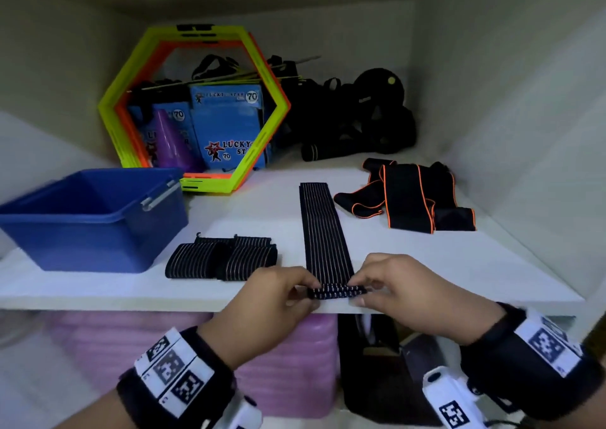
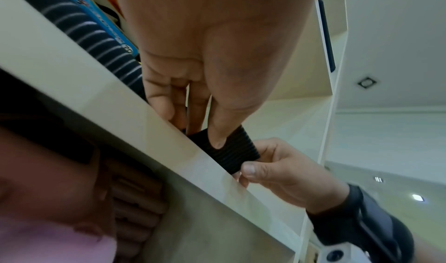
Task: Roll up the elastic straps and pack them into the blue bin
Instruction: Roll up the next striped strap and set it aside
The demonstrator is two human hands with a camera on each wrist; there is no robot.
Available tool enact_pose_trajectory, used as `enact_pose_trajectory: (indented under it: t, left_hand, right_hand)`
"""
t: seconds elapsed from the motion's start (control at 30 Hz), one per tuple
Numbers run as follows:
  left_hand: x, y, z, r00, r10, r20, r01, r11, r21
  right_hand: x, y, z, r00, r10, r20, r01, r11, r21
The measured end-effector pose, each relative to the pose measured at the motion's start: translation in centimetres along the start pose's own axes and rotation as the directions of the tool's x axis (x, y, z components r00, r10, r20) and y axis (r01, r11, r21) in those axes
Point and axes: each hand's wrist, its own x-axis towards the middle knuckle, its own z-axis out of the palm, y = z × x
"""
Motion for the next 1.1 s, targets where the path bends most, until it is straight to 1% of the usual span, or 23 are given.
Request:
enact_pose_trajectory:
  t: [0.1,0.17,0.27,0.33,0.43,0.6,0.77,0.83,0.93,1.03,1.1]
  left_hand:
    - [-0.7,0.2,1.2,0.985,-0.123,-0.124,0.111,0.989,-0.100]
    - [-0.7,0.4,1.8,0.954,-0.229,-0.192,0.191,0.961,-0.198]
    - [-0.4,1.1,2.5,0.901,-0.353,-0.252,0.266,0.909,-0.321]
    - [-0.2,1.5,2.6,0.883,-0.376,-0.282,0.273,0.898,-0.344]
    - [0.2,1.3,2.7,0.877,-0.364,-0.315,0.271,0.914,-0.300]
    - [0.7,1.4,2.5,0.892,-0.292,-0.346,0.257,0.956,-0.144]
    - [1.0,0.5,2.8,0.922,-0.171,-0.346,0.188,0.982,0.015]
    - [1.0,0.0,2.9,0.936,-0.123,-0.330,0.147,0.988,0.049]
    - [0.7,-0.2,3.0,0.951,-0.064,-0.303,0.085,0.995,0.057]
    - [0.3,-0.3,3.2,0.953,-0.050,-0.298,0.073,0.995,0.065]
    - [-0.1,-0.4,3.1,0.958,-0.080,-0.274,0.091,0.995,0.030]
  right_hand:
    - [-0.8,-0.1,1.0,0.990,0.061,-0.127,-0.046,0.992,0.117]
    - [-0.9,-0.2,1.7,0.970,0.133,-0.202,-0.102,0.982,0.161]
    - [-0.9,-0.6,2.8,0.919,0.246,-0.307,-0.155,0.943,0.293]
    - [-0.7,-1.0,3.5,0.879,0.300,-0.370,-0.178,0.928,0.328]
    - [-0.4,-1.3,4.1,0.851,0.316,-0.419,-0.210,0.937,0.280]
    - [0.0,-1.4,4.5,0.853,0.306,-0.423,-0.251,0.951,0.181]
    - [-0.1,-1.3,4.5,0.893,0.237,-0.383,-0.240,0.970,0.041]
    - [-0.4,-1.1,4.3,0.910,0.223,-0.349,-0.221,0.974,0.045]
    - [-0.9,-0.5,3.6,0.945,0.188,-0.267,-0.178,0.982,0.060]
    - [-1.1,0.3,3.0,0.969,0.119,-0.219,-0.115,0.993,0.029]
    - [-1.1,0.7,3.0,0.974,0.078,-0.212,-0.078,0.997,0.005]
